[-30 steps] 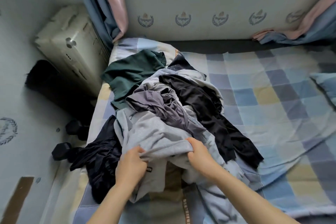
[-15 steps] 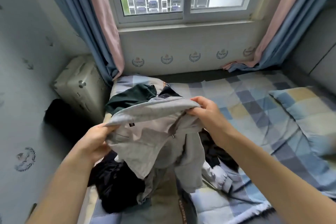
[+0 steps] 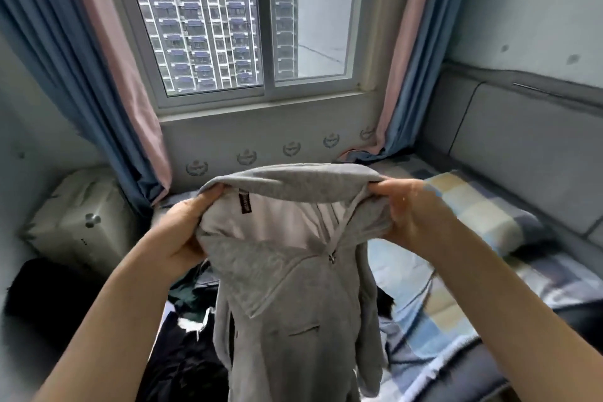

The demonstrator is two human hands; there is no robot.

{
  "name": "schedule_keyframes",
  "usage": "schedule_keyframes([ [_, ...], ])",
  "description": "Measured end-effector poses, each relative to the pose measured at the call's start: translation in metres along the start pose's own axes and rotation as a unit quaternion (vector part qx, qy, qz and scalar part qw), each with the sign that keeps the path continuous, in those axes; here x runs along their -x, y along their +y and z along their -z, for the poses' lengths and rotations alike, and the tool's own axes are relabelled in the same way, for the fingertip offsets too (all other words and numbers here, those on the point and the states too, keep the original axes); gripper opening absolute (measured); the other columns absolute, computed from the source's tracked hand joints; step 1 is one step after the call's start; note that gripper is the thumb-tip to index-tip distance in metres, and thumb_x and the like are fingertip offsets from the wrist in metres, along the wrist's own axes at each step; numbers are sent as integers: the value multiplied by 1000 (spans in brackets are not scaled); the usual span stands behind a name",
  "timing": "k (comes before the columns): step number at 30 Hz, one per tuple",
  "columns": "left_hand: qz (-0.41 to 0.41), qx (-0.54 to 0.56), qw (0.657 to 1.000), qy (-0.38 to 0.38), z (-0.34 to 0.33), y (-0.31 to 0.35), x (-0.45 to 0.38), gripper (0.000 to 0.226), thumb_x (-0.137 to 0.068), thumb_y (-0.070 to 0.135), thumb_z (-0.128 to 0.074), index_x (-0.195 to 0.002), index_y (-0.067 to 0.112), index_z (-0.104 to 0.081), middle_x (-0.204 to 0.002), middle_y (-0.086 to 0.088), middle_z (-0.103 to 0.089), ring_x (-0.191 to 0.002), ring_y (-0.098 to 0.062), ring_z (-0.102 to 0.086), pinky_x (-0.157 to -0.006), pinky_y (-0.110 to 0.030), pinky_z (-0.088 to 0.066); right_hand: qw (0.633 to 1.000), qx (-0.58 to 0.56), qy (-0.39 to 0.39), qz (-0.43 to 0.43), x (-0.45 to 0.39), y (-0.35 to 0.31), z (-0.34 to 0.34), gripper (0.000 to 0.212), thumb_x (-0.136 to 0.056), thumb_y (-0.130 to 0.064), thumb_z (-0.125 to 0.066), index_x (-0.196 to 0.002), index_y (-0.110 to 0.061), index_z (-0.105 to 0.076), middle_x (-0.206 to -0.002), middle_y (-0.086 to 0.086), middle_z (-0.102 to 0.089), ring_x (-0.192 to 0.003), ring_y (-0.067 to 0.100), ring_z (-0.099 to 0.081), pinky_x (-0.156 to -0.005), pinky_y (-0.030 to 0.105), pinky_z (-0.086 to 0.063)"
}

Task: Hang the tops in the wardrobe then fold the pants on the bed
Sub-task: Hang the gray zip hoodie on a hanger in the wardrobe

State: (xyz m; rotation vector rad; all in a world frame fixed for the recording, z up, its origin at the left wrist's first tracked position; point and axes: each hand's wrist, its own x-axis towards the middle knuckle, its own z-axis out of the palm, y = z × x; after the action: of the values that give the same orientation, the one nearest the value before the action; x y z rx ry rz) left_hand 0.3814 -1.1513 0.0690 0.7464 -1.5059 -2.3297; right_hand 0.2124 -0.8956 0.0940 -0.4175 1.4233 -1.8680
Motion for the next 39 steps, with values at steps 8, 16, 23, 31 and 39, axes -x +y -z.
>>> schedule_keyframes([
  [8,-69,-61,995,-46,-66,-35,-17,10,-76,10,-73,-86,11,-71,-69,-4,-72,-58,-13,-65,-51,-21,-53,965,-234,114,36,87,43,58,29,-55,-7,-69,-84,-6,-73,-78,11,-68,-69,23,-67,-67,33,-56],
  [16,-112,-126,960,-225,-203,-83,27,10,-77,5,-78,-78,14,-75,-76,-7,-74,-65,-12,-69,-53,-20,-52,745,479,459,74,163,80,105,40,-77,2,-62,-116,-6,-63,-117,14,-58,-111,27,-54,-97,36,-43],
  [23,-184,-239,868,-394,-302,-113,78,23,-75,-4,-77,-73,19,-72,-78,-9,-74,-72,-14,-69,-68,-22,-55,729,547,397,112,220,96,127,59,-80,-29,-70,-133,-19,-45,-122,5,-54,-113,24,-51,-94,39,-43],
  [31,-306,-292,828,-368,-406,-146,110,23,-68,4,-86,-82,17,-74,-78,1,-71,-67,-3,-63,-64,-14,-51,873,172,424,170,356,52,196,9,-86,-20,-67,-84,-11,-68,-73,4,-49,-69,13,-45,-61,25,-35],
  [39,-433,-462,690,-349,-542,-269,159,28,-68,4,-83,-93,12,-75,-86,2,-53,-82,-28,-58,-70,-26,-37,858,32,447,252,509,17,272,14,-77,-29,-68,-67,-21,-72,-58,-8,-59,-55,2,-57,-55,15,-48],
])
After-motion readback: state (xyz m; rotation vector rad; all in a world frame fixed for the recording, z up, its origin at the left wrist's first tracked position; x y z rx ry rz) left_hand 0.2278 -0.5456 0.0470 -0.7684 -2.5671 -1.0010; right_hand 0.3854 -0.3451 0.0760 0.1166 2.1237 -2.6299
